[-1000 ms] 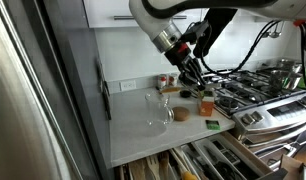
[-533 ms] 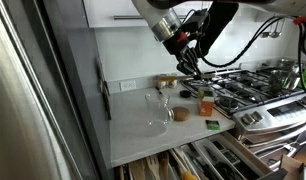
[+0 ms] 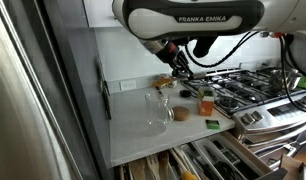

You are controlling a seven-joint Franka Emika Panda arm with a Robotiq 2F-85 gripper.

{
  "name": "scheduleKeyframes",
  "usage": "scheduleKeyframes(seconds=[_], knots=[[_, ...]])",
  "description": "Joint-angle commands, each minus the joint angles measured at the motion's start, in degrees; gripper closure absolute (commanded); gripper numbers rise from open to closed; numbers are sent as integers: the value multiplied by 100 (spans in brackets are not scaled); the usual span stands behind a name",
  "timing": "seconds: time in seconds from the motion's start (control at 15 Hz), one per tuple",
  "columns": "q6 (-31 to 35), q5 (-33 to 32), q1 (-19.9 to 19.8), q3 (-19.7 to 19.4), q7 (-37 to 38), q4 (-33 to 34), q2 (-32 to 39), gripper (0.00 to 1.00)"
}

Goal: Remove the lid from the glass jar then put one spatula from the drawer in the jar.

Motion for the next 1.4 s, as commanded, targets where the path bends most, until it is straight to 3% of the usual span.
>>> scheduleKeyframes(seconds=[0.0,0.47,1.33], knots=[[-105,-590,194,-9,-808,276,311,96],[-77,-1182,339,-39,-1699,266,592,96],[-158,-1436,346,-97,-2038,359,959,96]])
